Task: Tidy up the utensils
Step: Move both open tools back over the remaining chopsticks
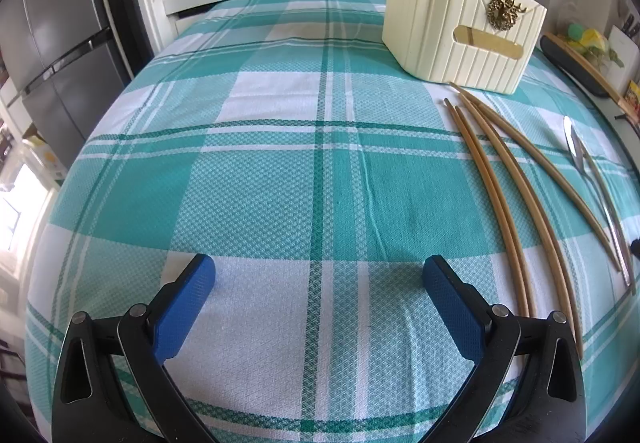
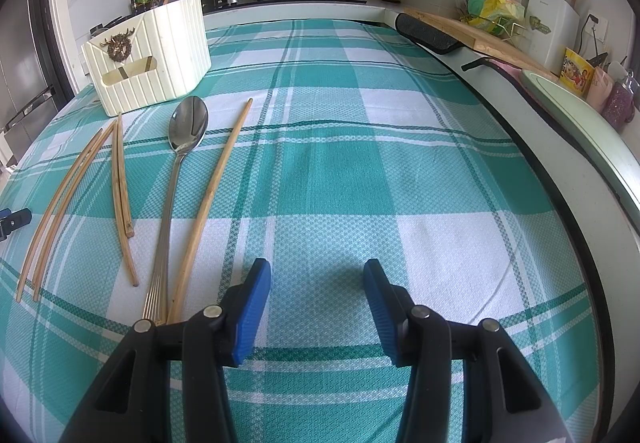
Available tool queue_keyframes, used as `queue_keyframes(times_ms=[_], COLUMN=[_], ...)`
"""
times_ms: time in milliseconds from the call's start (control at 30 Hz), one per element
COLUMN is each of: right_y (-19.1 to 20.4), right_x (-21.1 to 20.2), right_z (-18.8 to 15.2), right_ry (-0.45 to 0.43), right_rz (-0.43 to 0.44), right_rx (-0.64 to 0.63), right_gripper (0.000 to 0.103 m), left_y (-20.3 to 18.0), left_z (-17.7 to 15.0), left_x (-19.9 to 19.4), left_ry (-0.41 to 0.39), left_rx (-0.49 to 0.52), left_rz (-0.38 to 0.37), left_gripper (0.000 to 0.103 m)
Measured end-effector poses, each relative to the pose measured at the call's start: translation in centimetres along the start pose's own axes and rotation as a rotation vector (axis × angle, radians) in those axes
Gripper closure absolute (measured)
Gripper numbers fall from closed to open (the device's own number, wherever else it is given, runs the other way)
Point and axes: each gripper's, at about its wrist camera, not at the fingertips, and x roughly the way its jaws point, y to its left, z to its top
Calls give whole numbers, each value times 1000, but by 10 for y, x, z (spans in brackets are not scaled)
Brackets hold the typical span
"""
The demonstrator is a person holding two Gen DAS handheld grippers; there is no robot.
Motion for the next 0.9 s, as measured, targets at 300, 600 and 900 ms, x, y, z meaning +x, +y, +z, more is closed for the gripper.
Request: queue_keyframes(times_ms=[300, 600, 900], right_y=[0, 0, 0], right_x=[0, 0, 0], right_z=[0, 1, 0], right_ry=[0, 0, 0], right_rz=[0, 0, 1], right_rx=[1, 0, 1], right_gripper=[54, 53, 53], left_y=[1, -14, -53], left_z=[1, 10, 29], left_x=[0, -20, -1], left_ry=[6, -36, 6], left_rx=[-4, -50, 1], left_rz=[-2, -136, -129], left_gripper=[0, 1, 1])
